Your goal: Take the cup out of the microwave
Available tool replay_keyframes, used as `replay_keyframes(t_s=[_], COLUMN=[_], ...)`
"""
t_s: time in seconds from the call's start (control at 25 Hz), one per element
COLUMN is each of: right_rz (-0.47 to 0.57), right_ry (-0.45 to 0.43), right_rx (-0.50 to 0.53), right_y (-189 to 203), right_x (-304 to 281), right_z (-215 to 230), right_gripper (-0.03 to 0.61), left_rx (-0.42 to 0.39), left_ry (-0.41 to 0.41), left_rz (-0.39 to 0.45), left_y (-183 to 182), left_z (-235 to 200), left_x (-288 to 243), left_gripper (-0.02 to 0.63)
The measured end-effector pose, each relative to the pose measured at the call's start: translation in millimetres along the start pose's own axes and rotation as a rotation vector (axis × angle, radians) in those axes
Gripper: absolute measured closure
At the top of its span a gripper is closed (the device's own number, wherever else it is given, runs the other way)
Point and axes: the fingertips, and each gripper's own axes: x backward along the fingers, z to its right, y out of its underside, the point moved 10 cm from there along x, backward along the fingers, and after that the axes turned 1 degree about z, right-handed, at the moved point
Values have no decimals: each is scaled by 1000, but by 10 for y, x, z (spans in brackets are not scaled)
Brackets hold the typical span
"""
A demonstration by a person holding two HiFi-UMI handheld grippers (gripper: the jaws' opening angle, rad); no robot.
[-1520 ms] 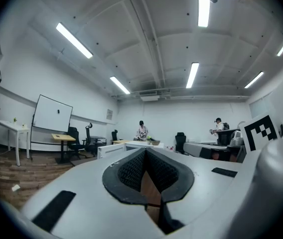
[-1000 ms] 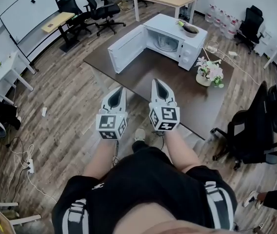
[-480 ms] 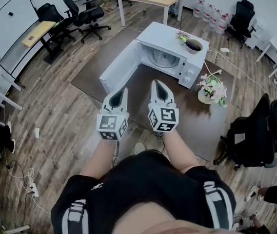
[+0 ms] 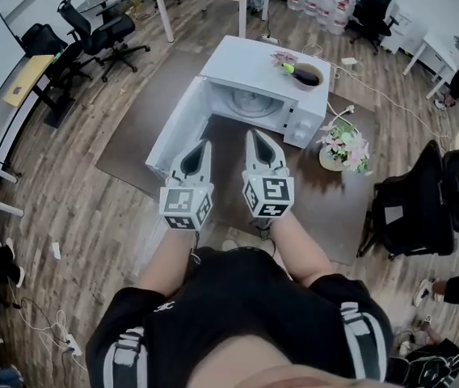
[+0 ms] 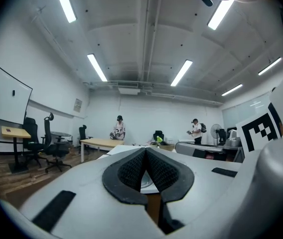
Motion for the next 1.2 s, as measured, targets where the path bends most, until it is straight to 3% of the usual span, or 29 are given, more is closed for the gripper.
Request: replay_keyframes(t_s=[0.24,0.44,0.68,0.76,0.88,1.0,1.2], right_rz=[-7,-6,17,17,-21,-74,-149], right_ry=[81,142,179,167,169,161,178], right_rx=[16,21,10,-13,-20,-3,14], right_y=[80,133,247,317,469,687,1084], right_x=[-217,-409,-612,-697,-872,-1103,-1591], right_z=[91,121,187,226,310,372,494], right_gripper=[580,580,577,374,239,163,141], left_rx=[73,27,38,40,44,51,62], left_ry=[102,165,222,234,246,246,230], left_rz=[-21,-34,-46,-52,-59,-72,-106], left_y=[103,95,120,138,170,223,329], left_z=[-191,-351,-490,-521,-565,-621,-736], left_x=[-420,-699,-968,-1011,-1063,-1109,-1160], left_gripper=[612,612,612,612,612,612,612])
